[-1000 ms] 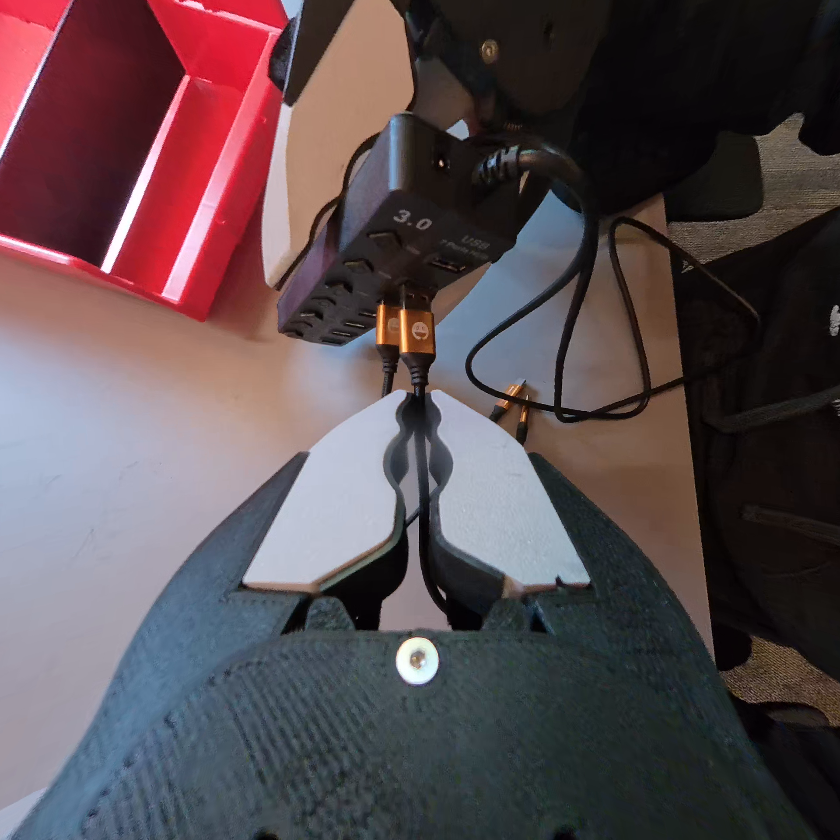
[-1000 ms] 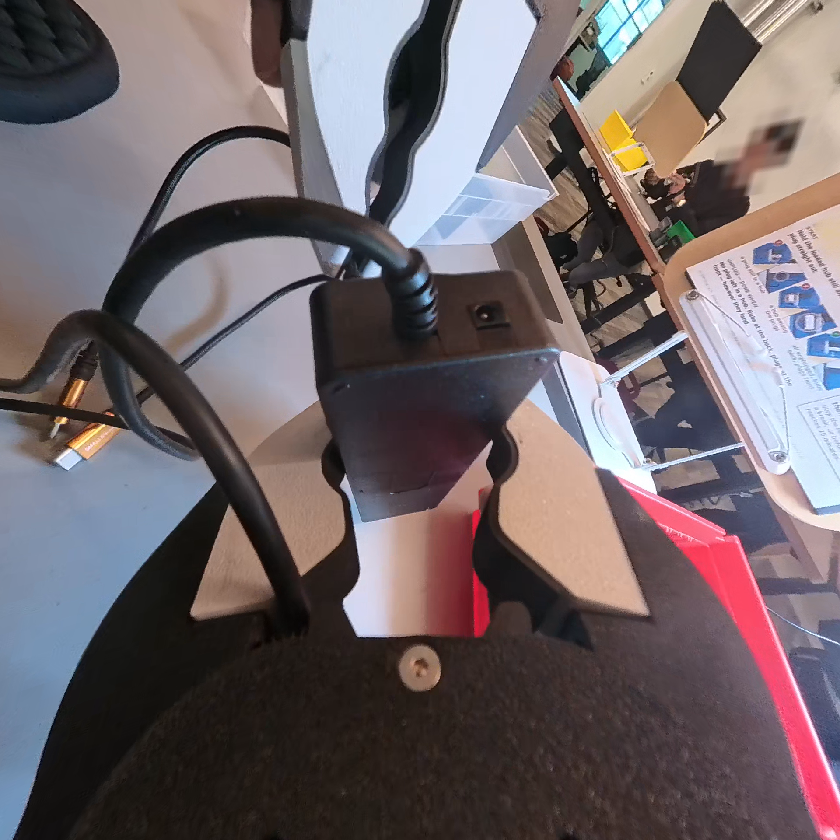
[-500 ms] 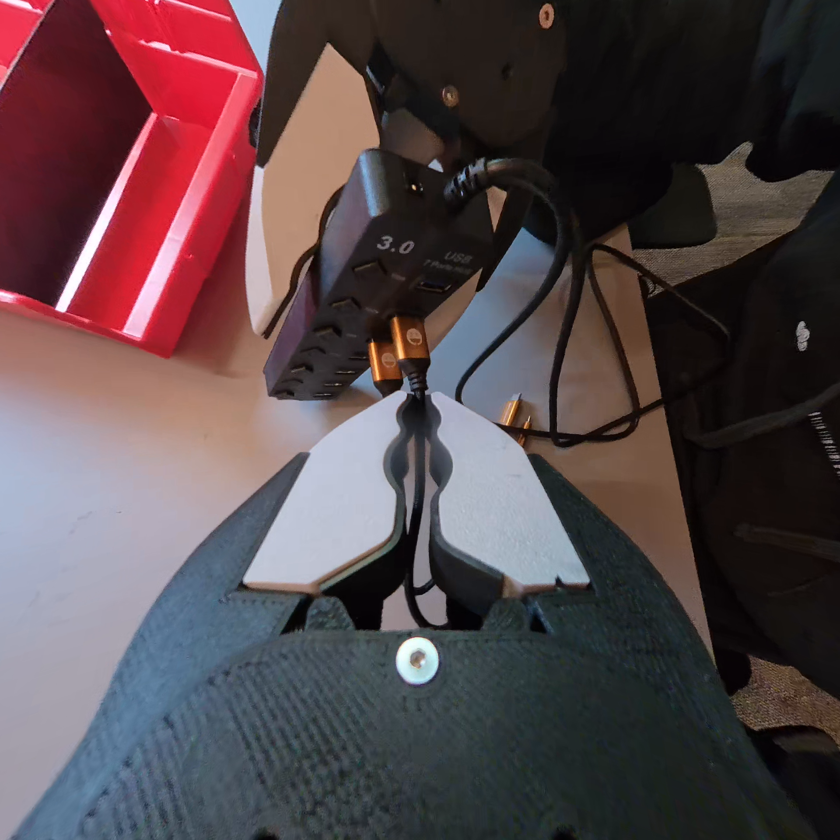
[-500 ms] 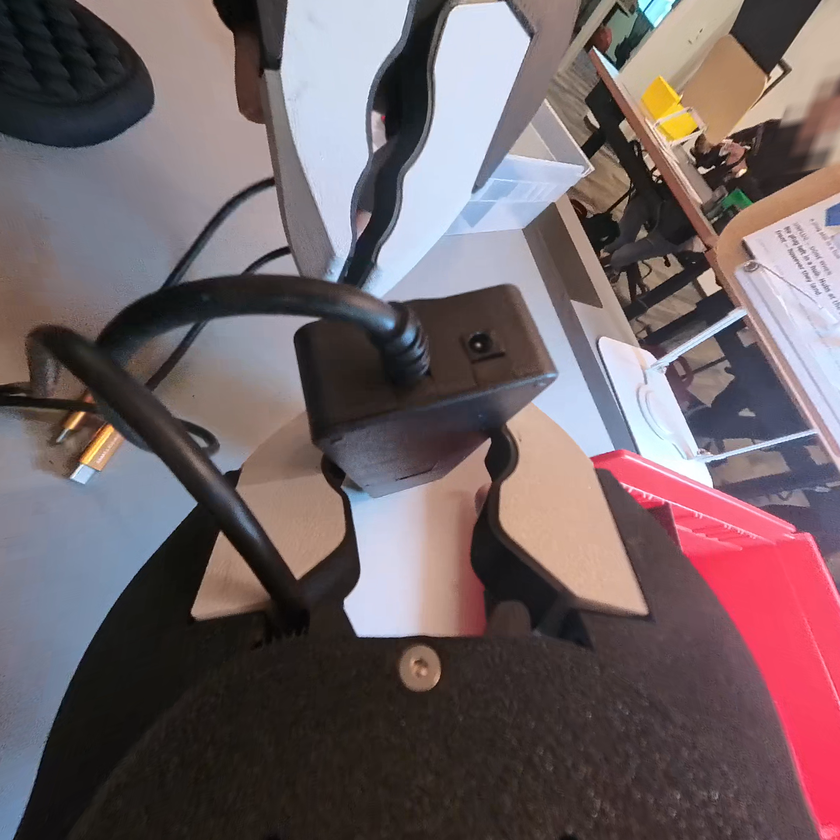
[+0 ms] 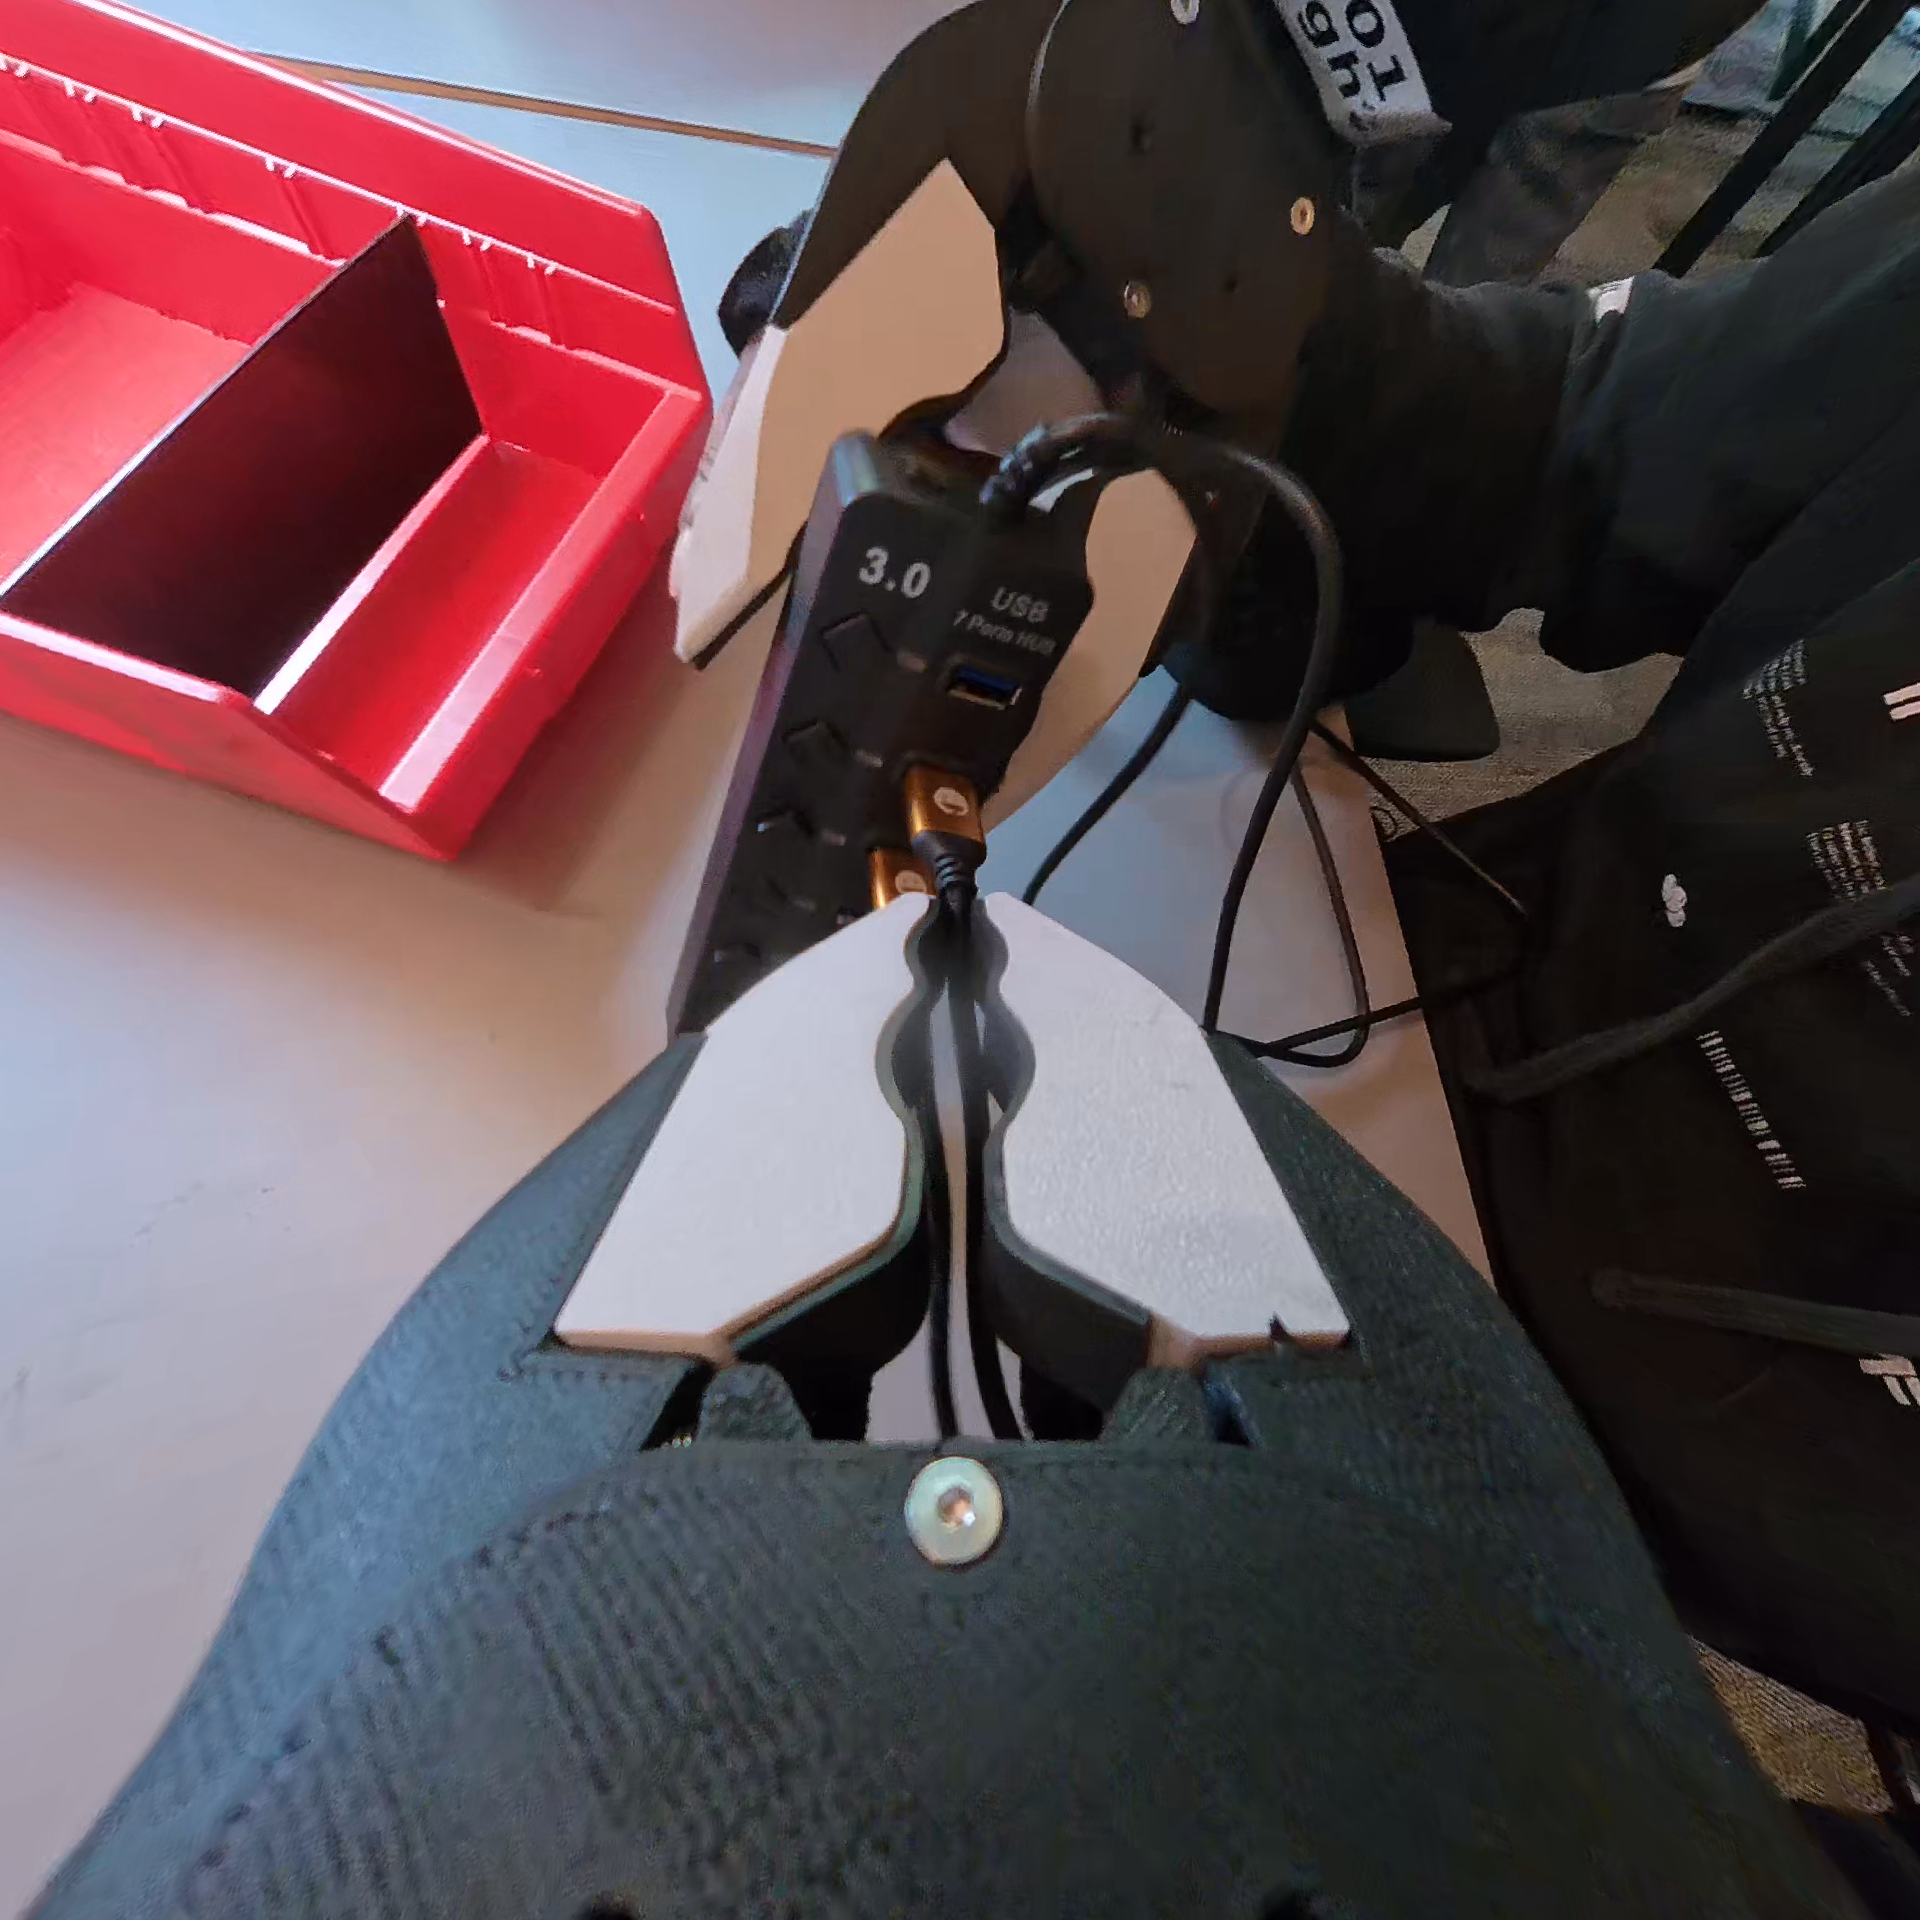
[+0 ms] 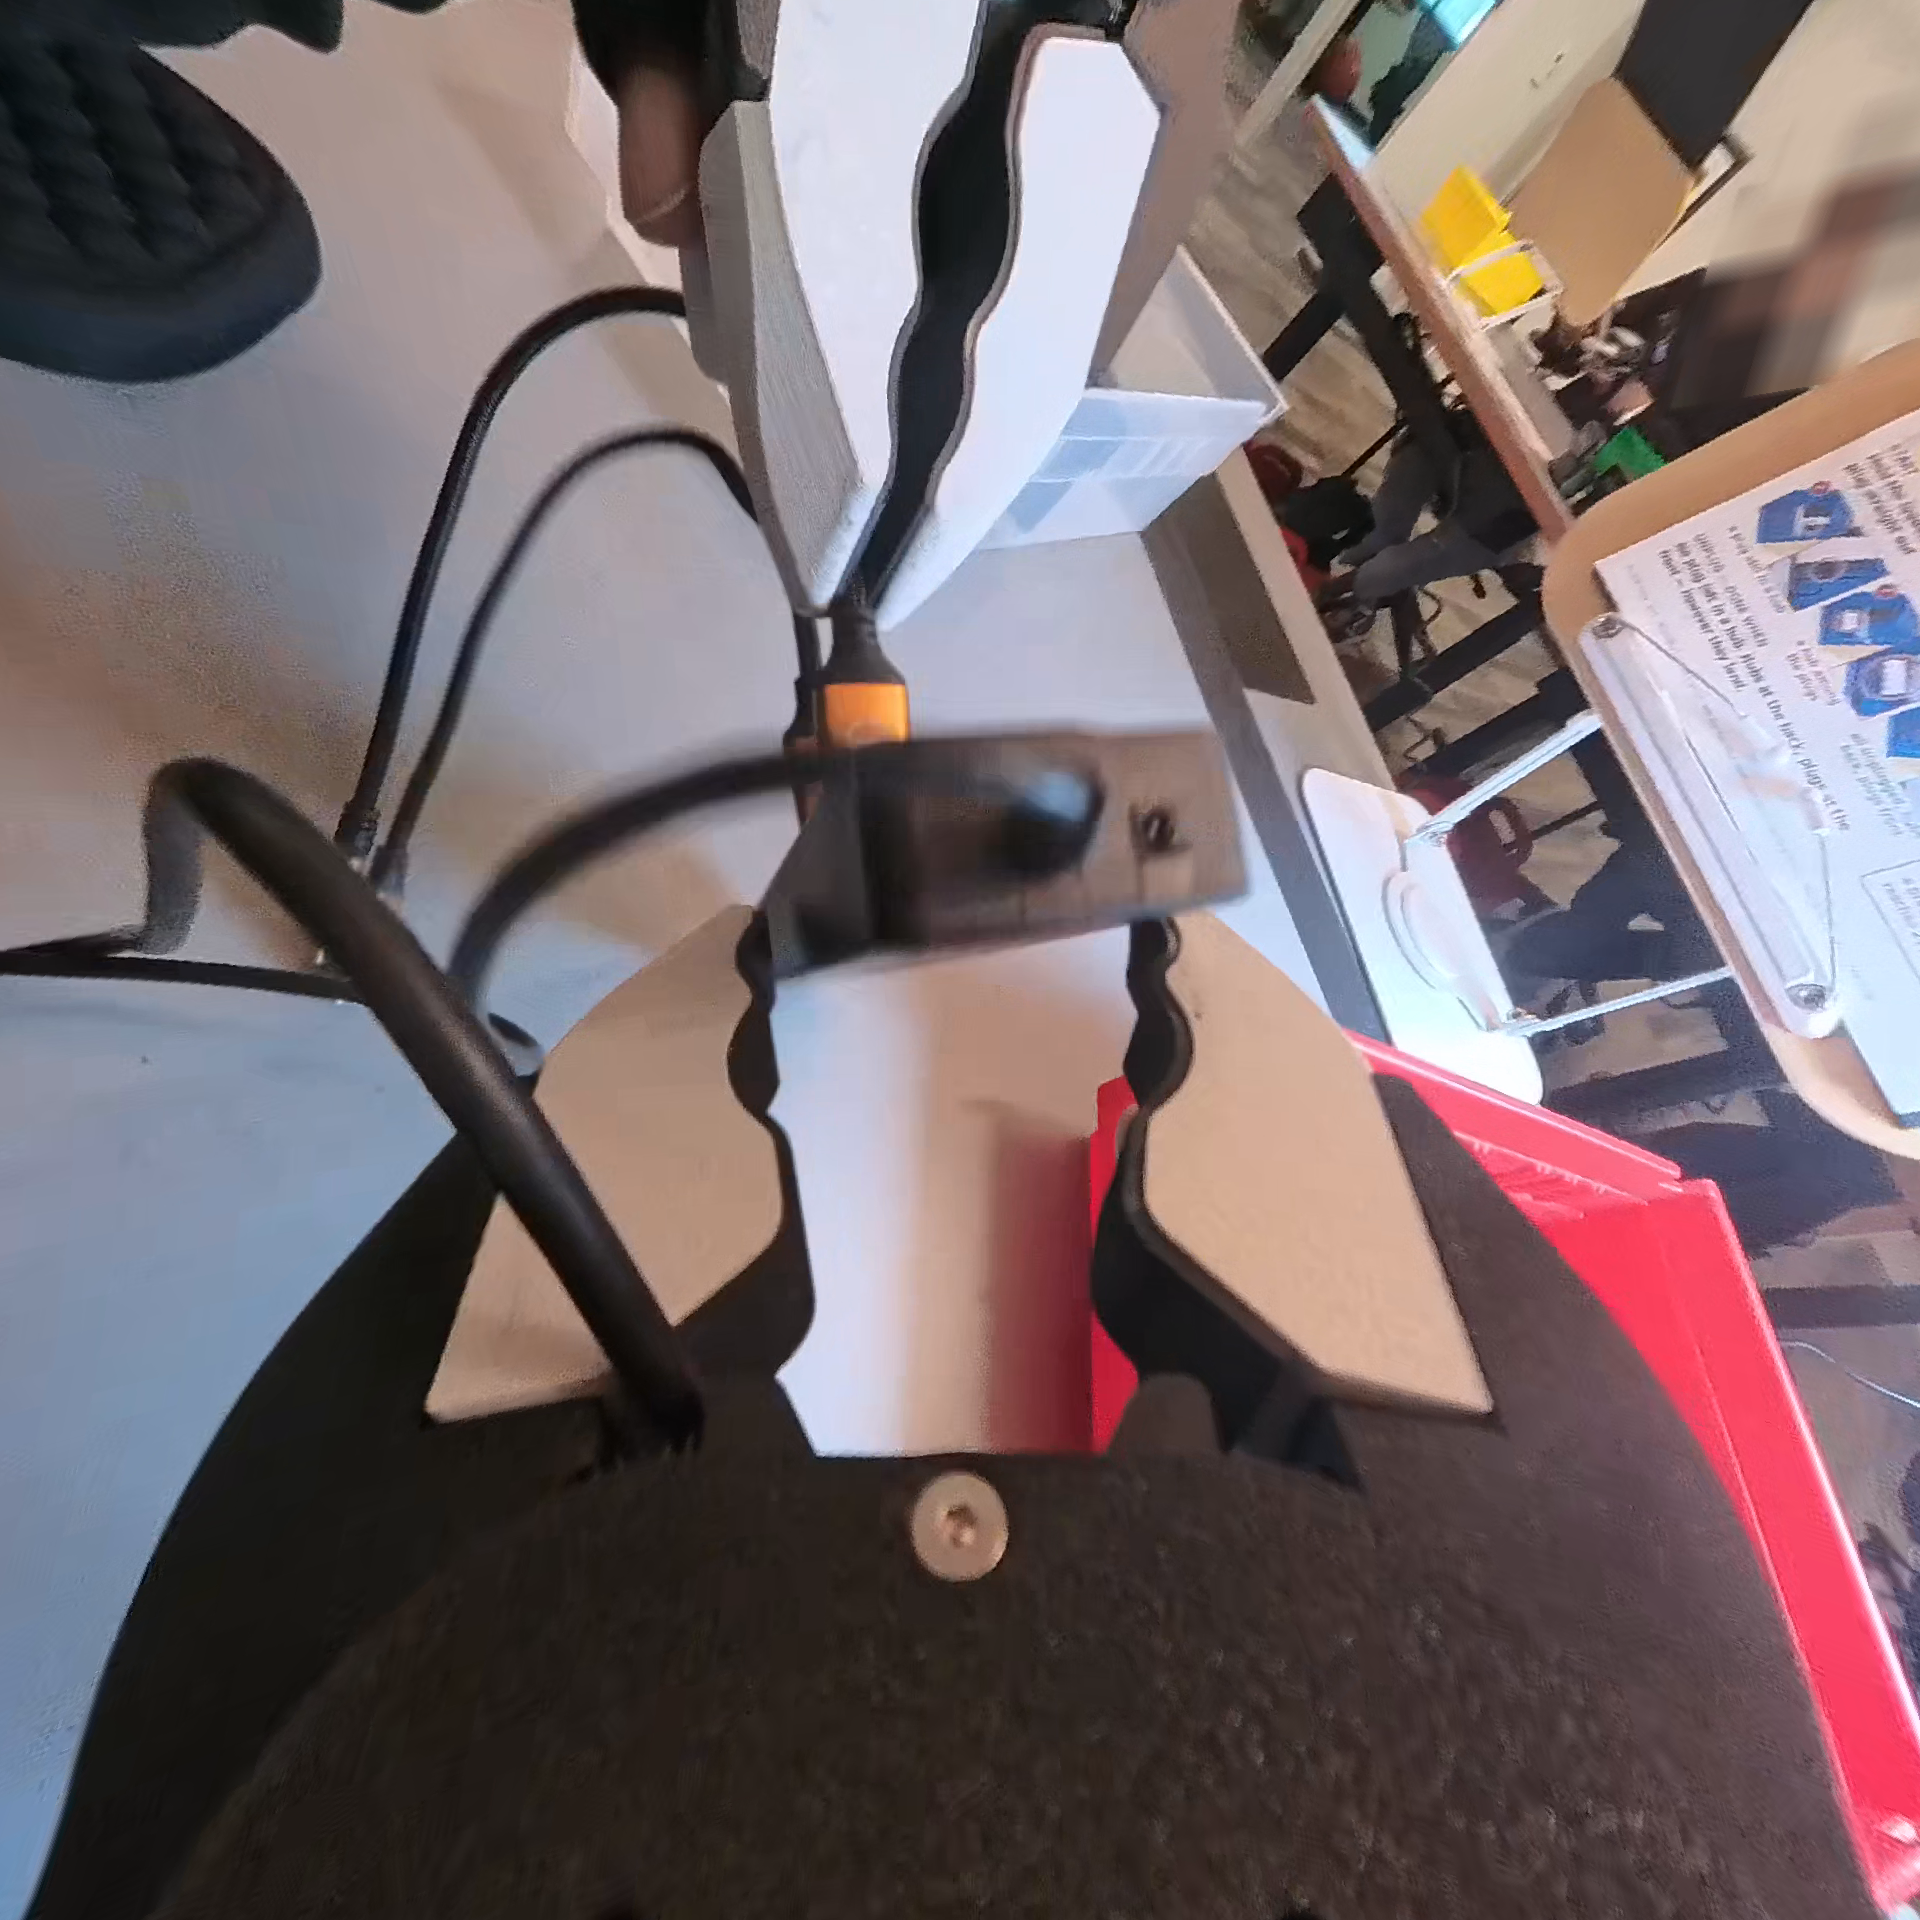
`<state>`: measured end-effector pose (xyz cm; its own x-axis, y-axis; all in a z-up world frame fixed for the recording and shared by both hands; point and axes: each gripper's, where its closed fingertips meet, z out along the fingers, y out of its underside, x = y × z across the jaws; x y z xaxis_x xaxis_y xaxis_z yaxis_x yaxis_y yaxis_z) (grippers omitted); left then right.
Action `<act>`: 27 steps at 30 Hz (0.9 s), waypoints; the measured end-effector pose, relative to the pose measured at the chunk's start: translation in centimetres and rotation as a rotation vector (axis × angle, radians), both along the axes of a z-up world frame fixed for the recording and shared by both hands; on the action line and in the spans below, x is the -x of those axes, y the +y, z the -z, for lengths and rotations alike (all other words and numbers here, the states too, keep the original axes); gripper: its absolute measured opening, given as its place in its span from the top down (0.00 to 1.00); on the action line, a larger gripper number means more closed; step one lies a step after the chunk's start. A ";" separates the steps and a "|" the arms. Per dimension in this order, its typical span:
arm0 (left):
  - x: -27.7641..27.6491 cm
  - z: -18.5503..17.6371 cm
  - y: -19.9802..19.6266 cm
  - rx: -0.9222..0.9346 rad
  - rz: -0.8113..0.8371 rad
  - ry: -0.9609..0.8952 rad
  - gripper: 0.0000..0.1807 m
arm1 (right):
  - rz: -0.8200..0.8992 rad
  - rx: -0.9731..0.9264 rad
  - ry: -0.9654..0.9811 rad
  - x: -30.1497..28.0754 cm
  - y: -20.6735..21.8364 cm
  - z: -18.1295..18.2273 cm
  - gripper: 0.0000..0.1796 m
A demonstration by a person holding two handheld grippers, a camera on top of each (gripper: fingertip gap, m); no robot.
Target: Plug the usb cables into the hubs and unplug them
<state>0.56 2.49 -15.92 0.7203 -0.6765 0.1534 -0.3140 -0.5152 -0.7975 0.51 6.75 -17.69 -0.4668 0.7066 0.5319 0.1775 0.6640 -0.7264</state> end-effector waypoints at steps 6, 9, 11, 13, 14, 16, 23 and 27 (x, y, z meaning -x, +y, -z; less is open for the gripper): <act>-0.8 -0.7 -0.9 -0.050 0.052 0.027 0.98 | -0.064 -0.060 -0.053 0.1 -0.6 -0.8 0.65; -1.5 -1.8 -2.2 -0.075 0.122 0.022 0.98 | -0.141 -0.025 -0.077 -0.1 -2.0 -1.8 0.63; -2.1 -1.8 -3.1 -0.087 0.189 0.040 0.98 | -0.222 -0.010 -0.117 -0.7 -3.7 -2.1 0.64; -2.2 -1.9 -3.5 -0.113 0.205 0.061 0.98 | -0.236 -0.043 -0.139 -1.1 -4.3 -2.8 0.65; -2.1 -2.4 -3.2 -0.144 0.183 0.059 0.98 | -0.221 -0.058 -0.125 -1.1 -4.1 -3.6 0.65; -1.5 -4.4 -2.2 -0.240 0.098 0.008 0.96 | -0.187 -0.073 -0.094 -0.9 -3.4 -5.8 0.65; 7.3 -12.3 -1.7 -0.579 -0.396 -0.096 0.82 | 0.061 -0.202 -0.025 1.4 6.1 -16.5 0.65; 9.6 -12.3 -3.0 -0.590 -0.491 -0.139 0.83 | 0.287 -0.316 0.043 3.4 14.2 -22.1 0.65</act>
<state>-9.02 -0.47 -3.58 0.9590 -0.2825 -0.0221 -0.0369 -0.0472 -0.9982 -2.87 20.90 4.42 -0.2478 0.6040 0.7575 0.3615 0.7831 -0.5061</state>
